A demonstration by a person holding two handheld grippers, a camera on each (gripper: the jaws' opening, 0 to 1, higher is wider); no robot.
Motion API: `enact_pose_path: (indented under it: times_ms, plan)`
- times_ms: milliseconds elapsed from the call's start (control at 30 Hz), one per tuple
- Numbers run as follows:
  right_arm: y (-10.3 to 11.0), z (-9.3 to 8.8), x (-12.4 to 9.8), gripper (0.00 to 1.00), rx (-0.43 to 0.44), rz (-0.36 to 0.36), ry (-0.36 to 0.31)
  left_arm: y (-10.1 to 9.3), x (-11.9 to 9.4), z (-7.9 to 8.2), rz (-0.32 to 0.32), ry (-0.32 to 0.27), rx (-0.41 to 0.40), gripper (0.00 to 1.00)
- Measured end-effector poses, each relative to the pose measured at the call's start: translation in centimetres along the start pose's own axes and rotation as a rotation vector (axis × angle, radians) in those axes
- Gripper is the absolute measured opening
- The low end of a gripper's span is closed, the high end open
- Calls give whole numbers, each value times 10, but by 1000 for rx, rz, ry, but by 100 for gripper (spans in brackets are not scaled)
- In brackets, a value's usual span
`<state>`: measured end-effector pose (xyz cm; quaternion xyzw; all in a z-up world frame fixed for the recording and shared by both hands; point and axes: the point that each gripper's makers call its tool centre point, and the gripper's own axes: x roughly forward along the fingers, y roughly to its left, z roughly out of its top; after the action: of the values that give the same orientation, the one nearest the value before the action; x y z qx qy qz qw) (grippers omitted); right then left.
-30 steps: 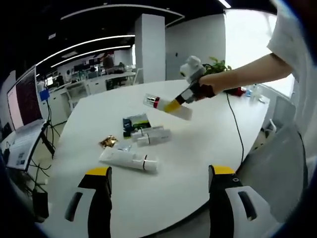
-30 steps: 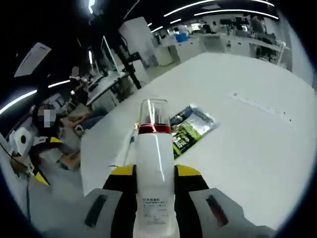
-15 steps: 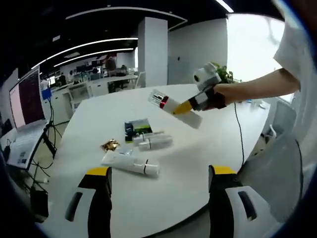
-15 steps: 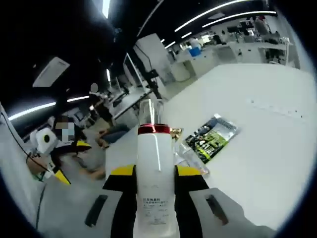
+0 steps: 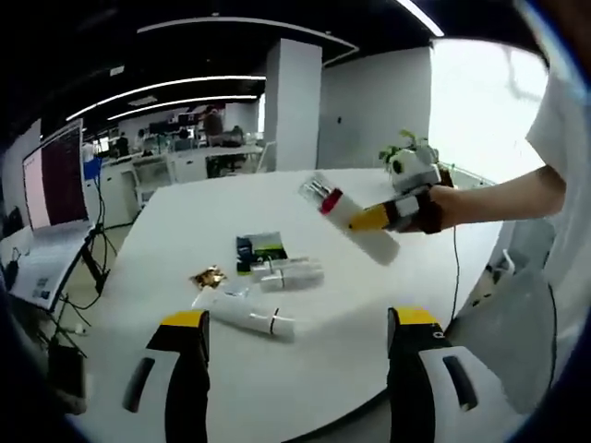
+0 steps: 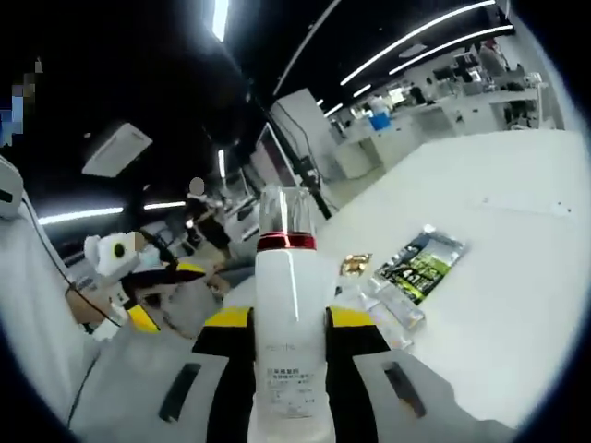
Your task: Arrange the skincare products in the storage area until every visible bottle or jar stands upright without overlapping.
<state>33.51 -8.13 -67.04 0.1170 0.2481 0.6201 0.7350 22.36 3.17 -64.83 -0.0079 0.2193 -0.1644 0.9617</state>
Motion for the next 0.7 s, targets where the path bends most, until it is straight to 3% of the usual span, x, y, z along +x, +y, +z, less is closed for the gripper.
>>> enact_pose_path:
  times_ms: [167, 300, 433, 700]
  plan:
    - [19, 1, 0, 27, 0, 36, -33, -3, -1, 10, -10, -12, 14, 71]
    - [35, 4, -2, 27, 13, 75, -68, -11, 0, 25, -46, -62, -44, 71]
    - [56, 4, -4, 27, 21, 114, -95, -15, 5, 26, -59, -63, -52, 70]
    - [93, -1, -9, 27, 25, 204, -115, -40, 8, 44, -211, -140, -221, 66]
